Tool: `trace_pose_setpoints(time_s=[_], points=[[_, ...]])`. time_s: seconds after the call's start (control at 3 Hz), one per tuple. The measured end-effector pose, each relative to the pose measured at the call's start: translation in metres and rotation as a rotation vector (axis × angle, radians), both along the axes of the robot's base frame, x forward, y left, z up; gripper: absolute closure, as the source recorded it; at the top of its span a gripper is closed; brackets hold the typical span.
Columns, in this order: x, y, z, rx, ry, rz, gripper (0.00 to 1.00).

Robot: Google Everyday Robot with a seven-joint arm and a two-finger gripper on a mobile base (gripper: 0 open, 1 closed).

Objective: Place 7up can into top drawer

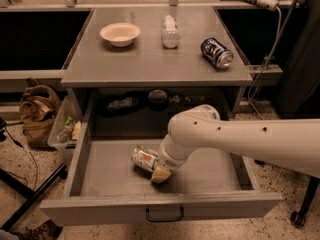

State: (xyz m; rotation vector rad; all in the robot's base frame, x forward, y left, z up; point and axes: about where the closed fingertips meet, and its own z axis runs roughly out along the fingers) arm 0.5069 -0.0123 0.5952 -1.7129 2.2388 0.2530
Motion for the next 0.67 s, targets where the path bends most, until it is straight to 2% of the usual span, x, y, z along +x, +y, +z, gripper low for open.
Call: trace_pose_setpoints(time_s=[0.33, 0.67], points=[[0.0000, 0.0000, 0.0000, 0.000, 0.000, 0.000, 0.00], [0.0000, 0.0000, 0.0000, 0.000, 0.000, 0.000, 0.00]])
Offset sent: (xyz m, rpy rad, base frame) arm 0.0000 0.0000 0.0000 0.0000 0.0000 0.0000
